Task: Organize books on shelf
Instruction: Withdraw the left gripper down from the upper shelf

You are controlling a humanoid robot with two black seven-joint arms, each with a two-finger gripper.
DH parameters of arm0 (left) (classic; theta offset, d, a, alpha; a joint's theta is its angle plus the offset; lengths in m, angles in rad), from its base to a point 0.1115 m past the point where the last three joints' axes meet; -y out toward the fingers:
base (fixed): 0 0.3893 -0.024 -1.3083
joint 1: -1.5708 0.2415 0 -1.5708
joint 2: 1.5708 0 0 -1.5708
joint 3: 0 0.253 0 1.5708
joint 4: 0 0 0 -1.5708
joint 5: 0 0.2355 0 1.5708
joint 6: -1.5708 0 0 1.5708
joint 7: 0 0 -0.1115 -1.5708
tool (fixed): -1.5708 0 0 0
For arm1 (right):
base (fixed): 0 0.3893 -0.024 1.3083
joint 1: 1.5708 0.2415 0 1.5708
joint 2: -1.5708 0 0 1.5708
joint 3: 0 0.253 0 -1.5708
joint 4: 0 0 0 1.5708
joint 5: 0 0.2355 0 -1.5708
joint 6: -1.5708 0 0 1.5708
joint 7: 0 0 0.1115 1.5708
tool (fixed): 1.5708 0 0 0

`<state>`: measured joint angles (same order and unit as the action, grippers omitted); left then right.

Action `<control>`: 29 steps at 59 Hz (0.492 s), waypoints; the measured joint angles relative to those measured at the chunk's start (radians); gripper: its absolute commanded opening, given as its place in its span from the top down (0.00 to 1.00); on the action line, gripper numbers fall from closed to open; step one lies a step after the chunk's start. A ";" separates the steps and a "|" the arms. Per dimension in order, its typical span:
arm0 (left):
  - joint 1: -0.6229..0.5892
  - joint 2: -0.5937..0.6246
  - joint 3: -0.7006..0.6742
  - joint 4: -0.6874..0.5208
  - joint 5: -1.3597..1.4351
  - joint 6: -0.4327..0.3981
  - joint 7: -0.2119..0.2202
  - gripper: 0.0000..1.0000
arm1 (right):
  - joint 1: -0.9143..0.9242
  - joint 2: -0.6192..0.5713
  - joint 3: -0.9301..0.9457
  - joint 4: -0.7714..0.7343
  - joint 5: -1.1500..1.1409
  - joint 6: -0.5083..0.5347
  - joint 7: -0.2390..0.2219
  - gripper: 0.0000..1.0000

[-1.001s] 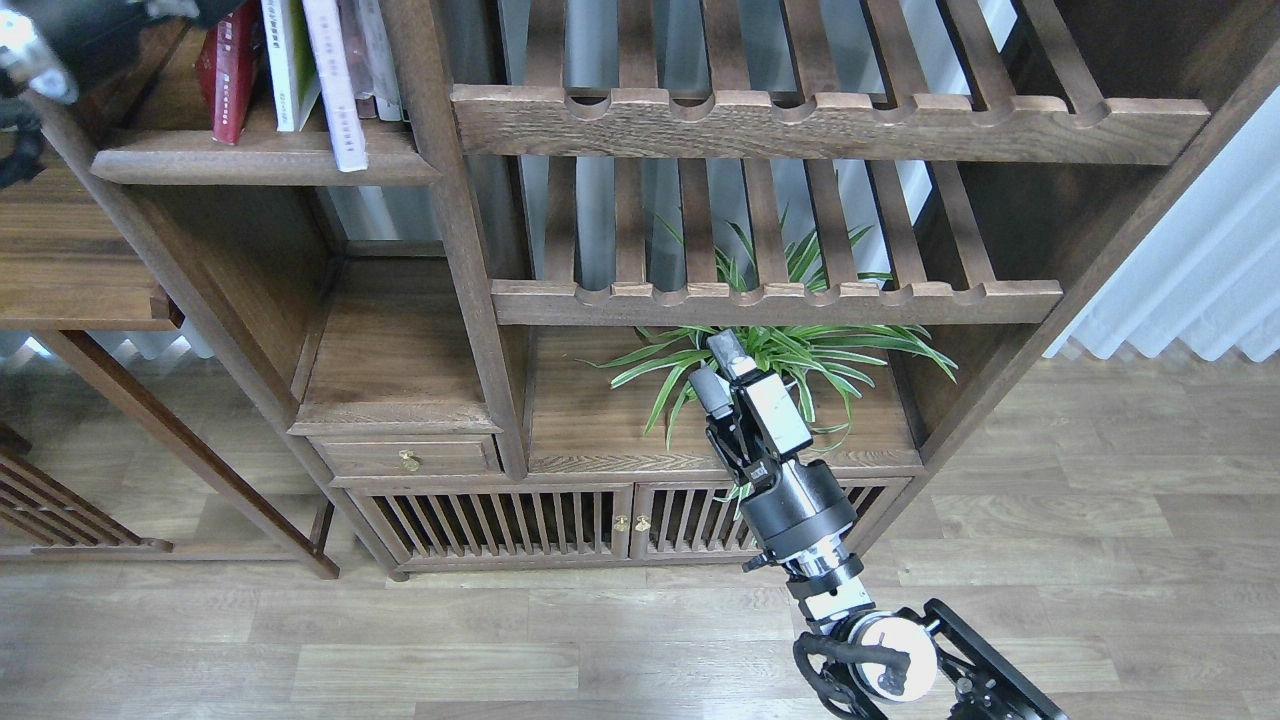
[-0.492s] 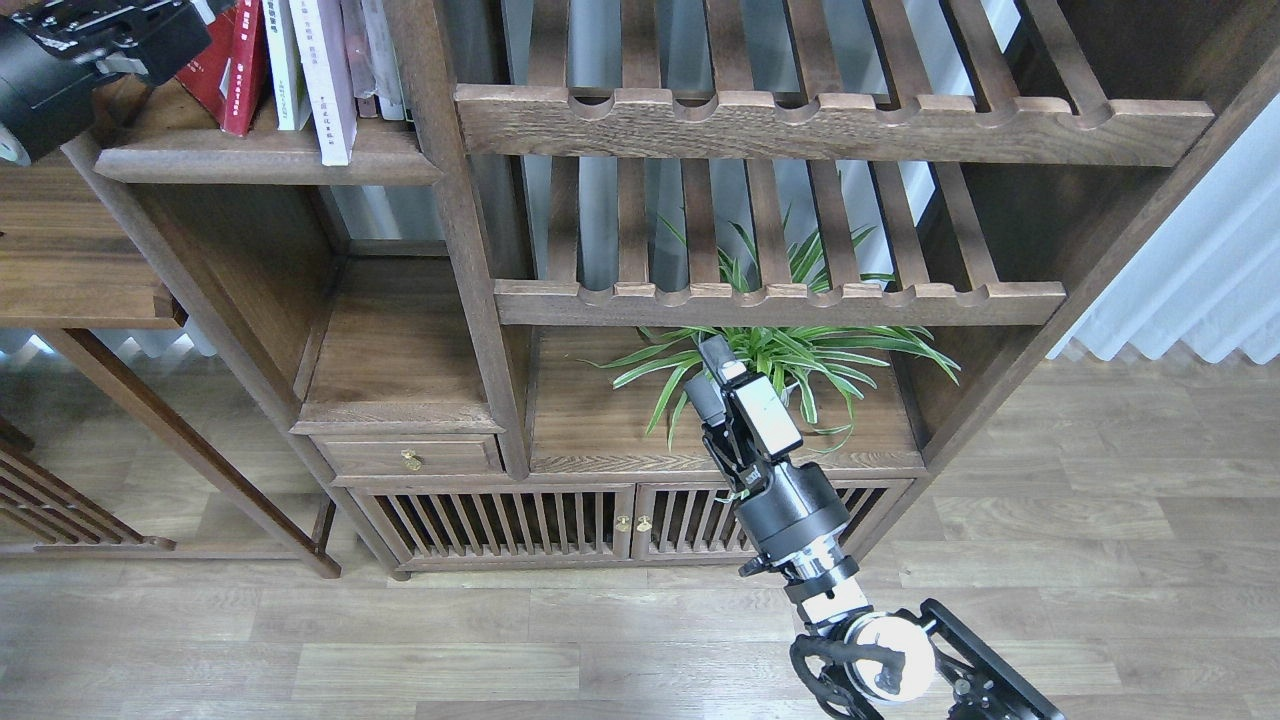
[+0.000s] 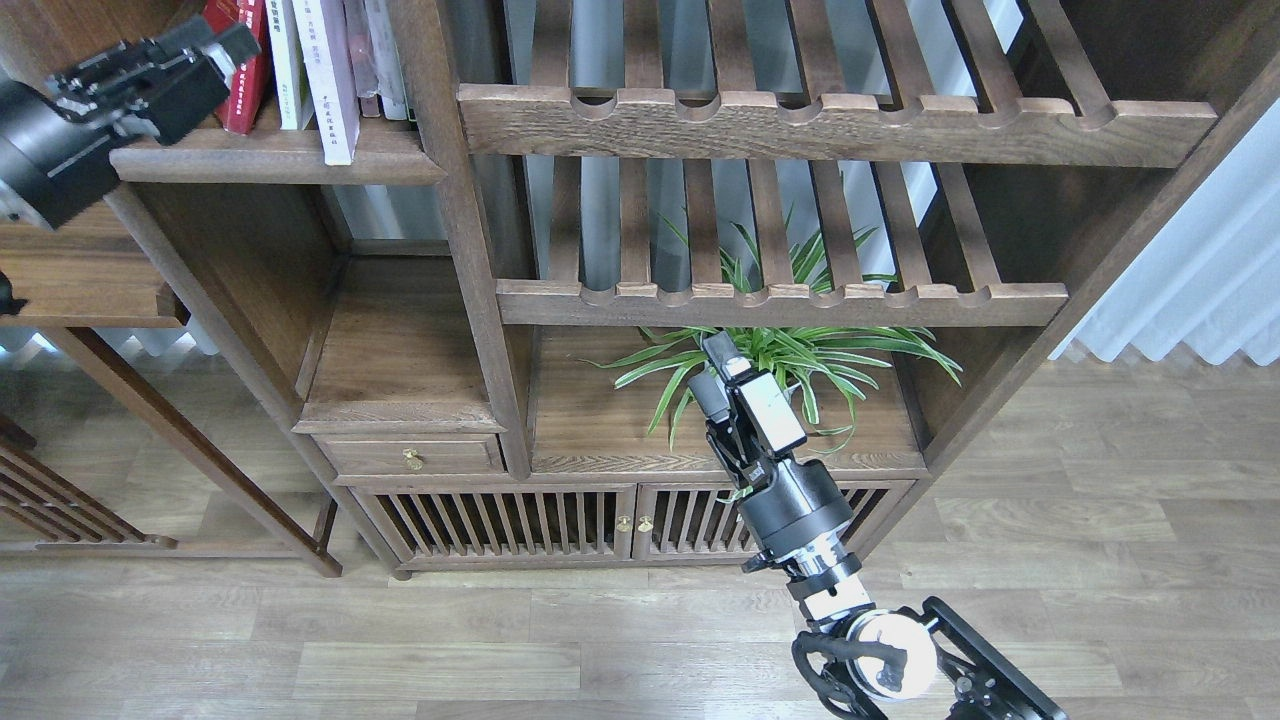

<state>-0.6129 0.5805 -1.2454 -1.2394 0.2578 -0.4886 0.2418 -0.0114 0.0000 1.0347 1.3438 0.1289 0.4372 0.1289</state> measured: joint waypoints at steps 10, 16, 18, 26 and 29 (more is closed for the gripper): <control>0.023 -0.006 0.000 -0.025 -0.001 0.000 0.012 0.43 | -0.008 0.000 0.012 -0.002 0.011 0.002 0.003 0.01; 0.053 -0.022 0.007 -0.040 -0.001 0.000 0.012 0.43 | -0.009 0.000 0.013 -0.003 0.012 0.003 0.003 0.01; 0.072 -0.037 0.008 -0.043 -0.001 0.000 0.010 0.43 | -0.009 0.000 0.013 -0.003 0.012 0.003 0.003 0.01; 0.167 -0.148 0.009 -0.047 -0.011 0.000 -0.001 0.42 | -0.013 0.000 0.012 -0.003 0.012 0.006 0.003 0.01; 0.207 -0.197 0.009 -0.047 -0.021 0.000 -0.001 0.41 | -0.015 0.000 0.012 -0.003 0.012 0.007 0.003 0.01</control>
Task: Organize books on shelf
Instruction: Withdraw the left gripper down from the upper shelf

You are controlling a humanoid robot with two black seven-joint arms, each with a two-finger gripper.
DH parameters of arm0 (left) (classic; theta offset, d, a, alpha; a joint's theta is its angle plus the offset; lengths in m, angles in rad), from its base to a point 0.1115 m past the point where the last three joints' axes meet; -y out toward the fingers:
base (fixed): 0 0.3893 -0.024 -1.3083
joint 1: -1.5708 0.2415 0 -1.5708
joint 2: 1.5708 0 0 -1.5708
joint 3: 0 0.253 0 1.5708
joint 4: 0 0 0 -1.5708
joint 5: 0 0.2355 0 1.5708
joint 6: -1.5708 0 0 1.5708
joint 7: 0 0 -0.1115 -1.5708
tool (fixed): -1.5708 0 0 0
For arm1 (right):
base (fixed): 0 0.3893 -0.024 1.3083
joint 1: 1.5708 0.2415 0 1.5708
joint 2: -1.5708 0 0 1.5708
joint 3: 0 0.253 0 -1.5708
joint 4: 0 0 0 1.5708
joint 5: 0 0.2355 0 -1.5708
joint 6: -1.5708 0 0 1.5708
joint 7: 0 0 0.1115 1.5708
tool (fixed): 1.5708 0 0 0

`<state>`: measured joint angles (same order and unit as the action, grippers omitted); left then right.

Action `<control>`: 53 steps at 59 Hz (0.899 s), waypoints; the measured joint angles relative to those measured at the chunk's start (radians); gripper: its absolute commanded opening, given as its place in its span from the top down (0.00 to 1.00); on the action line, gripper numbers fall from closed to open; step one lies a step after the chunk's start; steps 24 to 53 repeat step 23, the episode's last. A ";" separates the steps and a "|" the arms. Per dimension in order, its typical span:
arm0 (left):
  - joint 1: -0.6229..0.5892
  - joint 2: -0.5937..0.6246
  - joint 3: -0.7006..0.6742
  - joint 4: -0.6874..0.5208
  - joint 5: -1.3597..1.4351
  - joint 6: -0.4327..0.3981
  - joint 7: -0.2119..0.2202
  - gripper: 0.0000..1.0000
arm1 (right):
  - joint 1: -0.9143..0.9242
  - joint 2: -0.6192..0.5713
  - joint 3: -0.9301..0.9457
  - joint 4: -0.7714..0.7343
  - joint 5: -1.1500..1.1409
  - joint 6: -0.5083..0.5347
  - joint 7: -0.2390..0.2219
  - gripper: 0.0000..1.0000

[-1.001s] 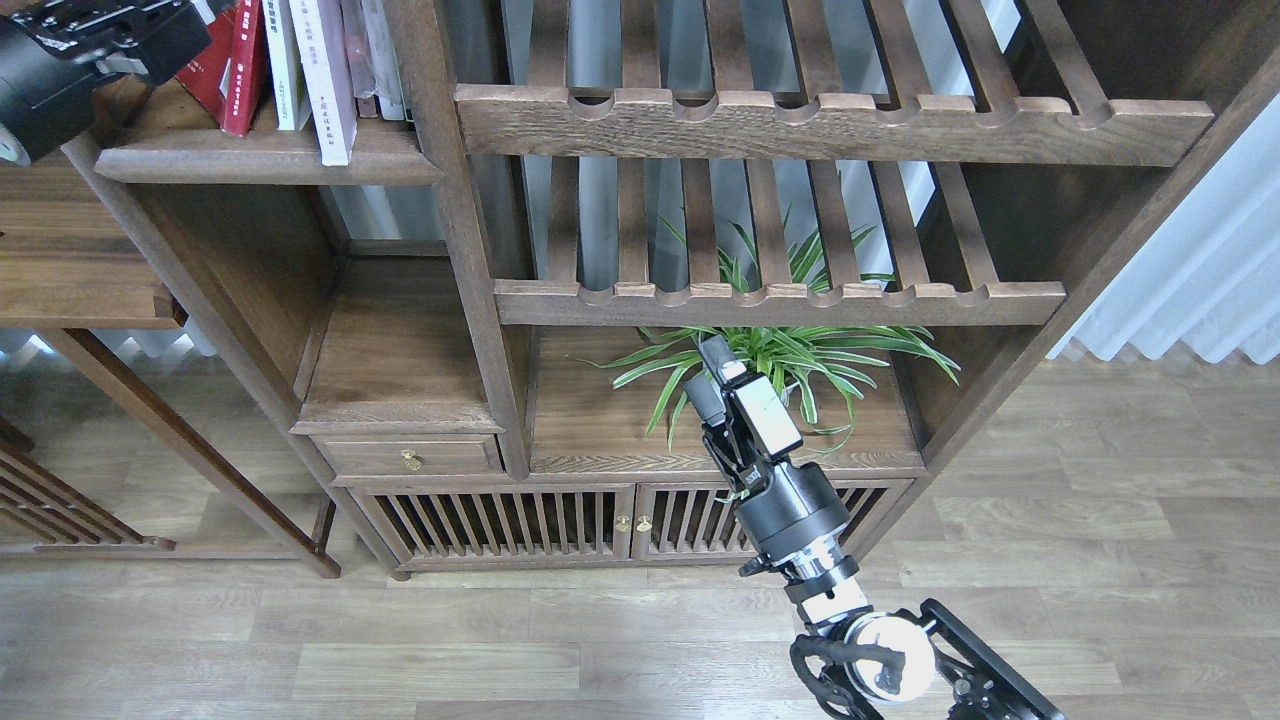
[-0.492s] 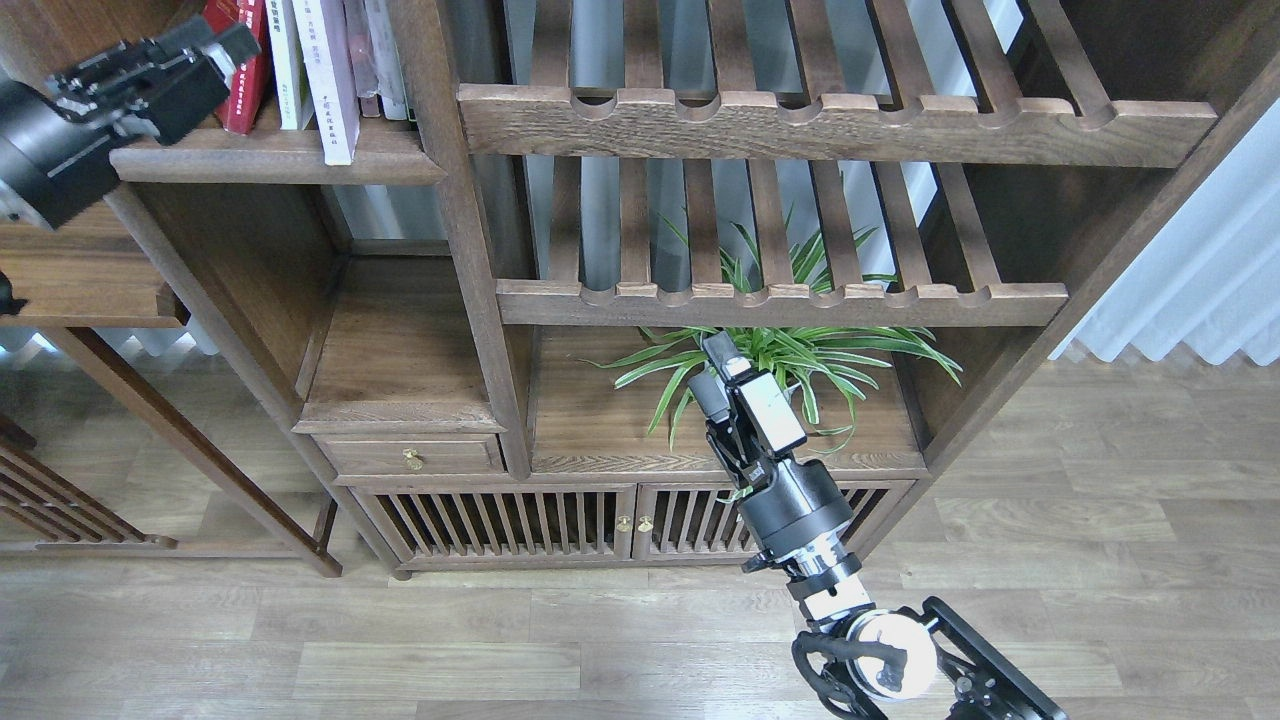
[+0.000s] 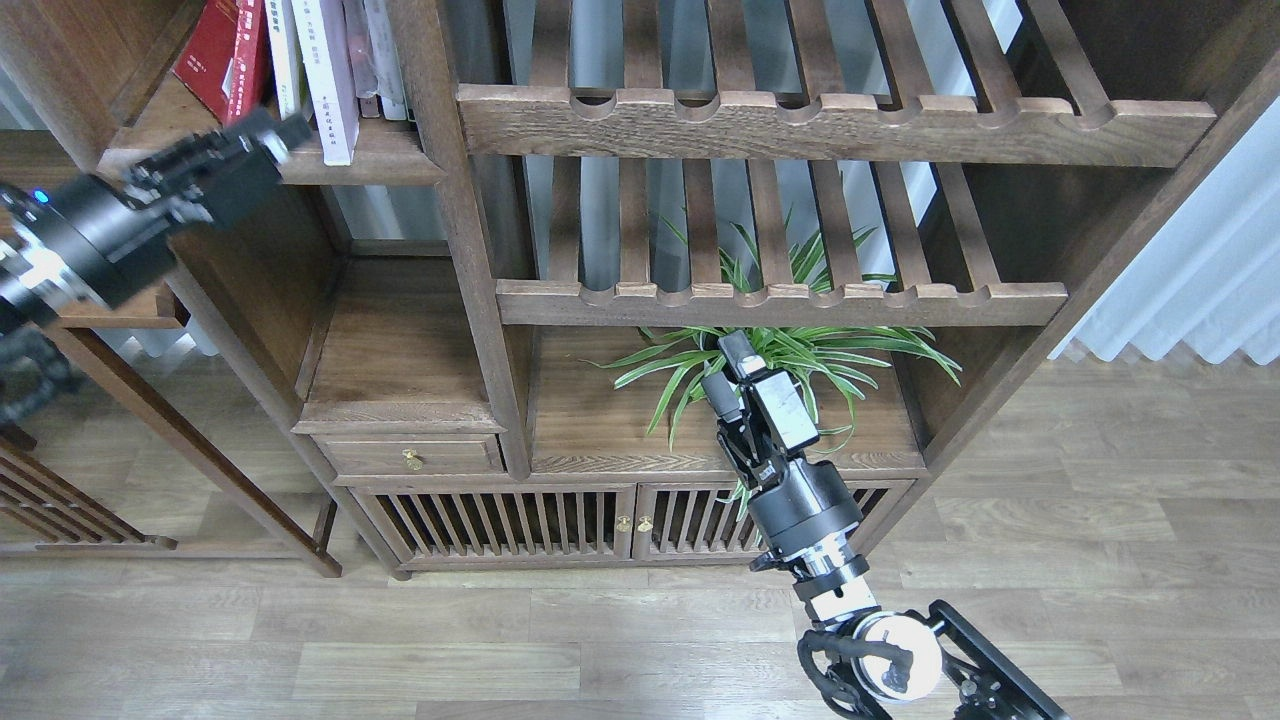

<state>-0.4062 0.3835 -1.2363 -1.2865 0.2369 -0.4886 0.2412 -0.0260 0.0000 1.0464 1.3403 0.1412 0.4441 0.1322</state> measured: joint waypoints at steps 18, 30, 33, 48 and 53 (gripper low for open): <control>0.271 -0.263 0.004 0.042 -0.052 0.000 -0.001 0.38 | -0.021 0.000 0.001 0.000 0.000 0.002 0.000 0.01; 0.287 -0.297 0.002 0.069 -0.072 0.000 -0.001 0.38 | -0.022 0.000 -0.001 0.000 0.000 0.002 0.000 0.01; 0.287 -0.297 0.002 0.069 -0.072 0.000 -0.001 0.38 | -0.022 0.000 -0.001 0.000 0.000 0.002 0.000 0.01; 0.287 -0.297 0.002 0.069 -0.072 0.000 -0.001 0.38 | -0.022 0.000 -0.001 0.000 0.000 0.002 0.000 0.01; 0.287 -0.297 0.002 0.069 -0.072 0.000 -0.001 0.38 | -0.022 0.000 -0.001 0.000 0.000 0.002 0.000 0.01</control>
